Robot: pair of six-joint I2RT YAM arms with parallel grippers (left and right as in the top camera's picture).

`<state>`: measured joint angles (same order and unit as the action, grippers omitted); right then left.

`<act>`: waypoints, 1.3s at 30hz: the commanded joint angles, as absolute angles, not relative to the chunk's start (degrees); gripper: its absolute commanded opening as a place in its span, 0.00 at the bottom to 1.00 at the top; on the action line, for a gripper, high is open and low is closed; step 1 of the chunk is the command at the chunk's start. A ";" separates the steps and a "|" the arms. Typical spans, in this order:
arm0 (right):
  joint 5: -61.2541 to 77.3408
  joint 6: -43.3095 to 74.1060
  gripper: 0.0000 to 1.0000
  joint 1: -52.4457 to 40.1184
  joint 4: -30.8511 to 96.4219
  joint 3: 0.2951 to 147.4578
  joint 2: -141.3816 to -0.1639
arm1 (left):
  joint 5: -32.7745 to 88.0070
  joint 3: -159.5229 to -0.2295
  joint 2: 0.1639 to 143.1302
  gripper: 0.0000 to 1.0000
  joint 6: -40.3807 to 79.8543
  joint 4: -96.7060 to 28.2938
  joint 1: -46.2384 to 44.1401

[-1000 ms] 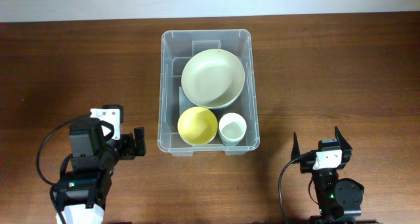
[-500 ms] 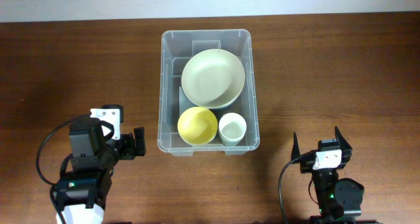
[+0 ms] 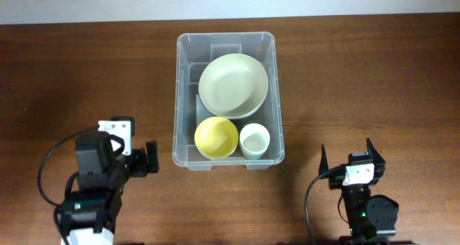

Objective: Pack container

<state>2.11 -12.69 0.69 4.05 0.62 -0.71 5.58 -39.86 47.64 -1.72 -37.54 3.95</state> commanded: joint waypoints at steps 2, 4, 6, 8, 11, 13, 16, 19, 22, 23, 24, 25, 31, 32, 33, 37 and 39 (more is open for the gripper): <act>2.81 -13.08 0.99 0.38 4.27 0.32 -0.21 | 3.60 -32.27 36.93 0.99 -3.07 -37.06 1.80; 2.81 -13.08 0.99 0.38 4.27 0.32 -0.21 | 3.62 -27.70 32.51 0.99 -3.07 -34.46 0.67; 2.81 -13.08 0.99 0.38 4.27 0.32 -0.21 | 3.68 -22.41 27.97 0.99 -3.03 -30.24 -0.43; 2.81 -13.08 0.99 0.38 4.27 0.32 -0.21 | 3.86 -17.56 23.59 0.99 -3.05 -25.98 -1.63; 2.81 -13.08 0.99 0.38 4.27 0.32 -0.21 | 3.64 -12.45 17.85 0.99 -3.05 -21.76 -2.81; 2.81 -13.08 0.99 0.38 4.27 0.32 -0.21 | 3.62 -9.17 13.98 0.99 -3.07 -18.72 -3.01; 2.81 -13.08 0.99 0.38 4.27 0.32 -0.21 | 3.38 -4.84 9.41 0.99 -3.79 -12.32 -3.01; 2.81 -13.08 0.99 0.38 4.27 0.32 -0.21 | 3.46 -0.43 6.20 0.99 -7.94 -2.33 -3.01; 2.81 -13.08 0.99 0.38 4.29 0.32 -0.21 | 3.62 -0.51 4.45 0.99 -14.35 0.38 -3.11; 2.81 -13.08 0.99 0.38 4.27 0.32 -0.21 | 3.64 -0.51 4.19 0.99 -16.38 1.19 -3.11; 2.81 -13.08 0.99 0.38 4.27 0.32 -0.21 | 3.62 -0.51 3.84 0.99 -18.44 2.44 -3.11; 2.81 -13.08 0.99 0.38 4.29 0.32 -0.21 | 3.62 -0.51 3.53 0.99 -20.03 3.07 -3.11; 2.81 -13.08 0.99 0.38 4.29 0.32 -0.21 | 3.20 -0.51 0.30 1.00 -20.64 -4.43 -3.29; 2.81 -13.08 0.99 0.38 4.27 0.32 -0.21 | 3.22 -0.51 0.30 0.99 -20.64 -4.43 -3.29; 2.81 -13.08 0.99 0.38 4.27 0.32 -0.21 | 3.22 -0.51 0.30 0.99 -20.62 -4.45 -3.29; 2.81 -13.08 0.99 0.38 4.27 0.32 -0.21 | 3.20 -0.51 0.30 0.99 -20.64 -4.36 -3.27; 2.81 -13.08 0.99 0.38 4.27 0.32 -0.21 | 3.20 -0.51 0.30 0.99 -20.64 -4.38 -3.27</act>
